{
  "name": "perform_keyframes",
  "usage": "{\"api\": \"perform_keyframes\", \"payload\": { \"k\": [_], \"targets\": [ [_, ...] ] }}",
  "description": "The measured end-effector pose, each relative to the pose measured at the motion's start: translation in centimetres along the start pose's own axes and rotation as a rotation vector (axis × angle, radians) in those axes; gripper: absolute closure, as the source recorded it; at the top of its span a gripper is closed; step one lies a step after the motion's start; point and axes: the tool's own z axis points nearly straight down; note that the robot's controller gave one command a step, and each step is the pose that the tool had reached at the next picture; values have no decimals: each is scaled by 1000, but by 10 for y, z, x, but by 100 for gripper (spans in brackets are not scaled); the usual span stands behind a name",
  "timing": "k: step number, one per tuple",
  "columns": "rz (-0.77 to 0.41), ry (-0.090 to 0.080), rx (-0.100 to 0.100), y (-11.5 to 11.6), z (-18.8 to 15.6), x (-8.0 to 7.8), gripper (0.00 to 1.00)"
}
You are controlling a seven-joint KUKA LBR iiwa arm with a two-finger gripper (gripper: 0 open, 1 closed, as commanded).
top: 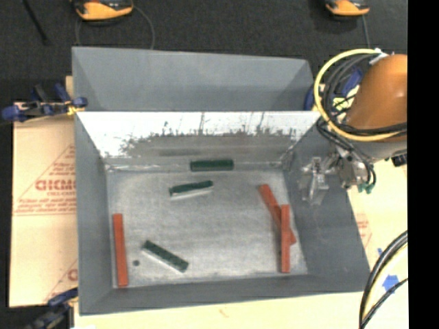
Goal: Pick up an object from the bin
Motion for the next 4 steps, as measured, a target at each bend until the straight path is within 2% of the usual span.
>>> {"api": "perform_keyframes", "payload": {
  "k": [1, 2, 3, 4],
  "targets": [
    [-66, 14, -5, 24, 19, 56, 100],
    [-66, 9, -3, 23, 18, 54, 0],
    [-125, 10, -2, -30, 61, 23, 0],
    [-778, 11, -10, -11, 109, 92, 0]
  ]
}}
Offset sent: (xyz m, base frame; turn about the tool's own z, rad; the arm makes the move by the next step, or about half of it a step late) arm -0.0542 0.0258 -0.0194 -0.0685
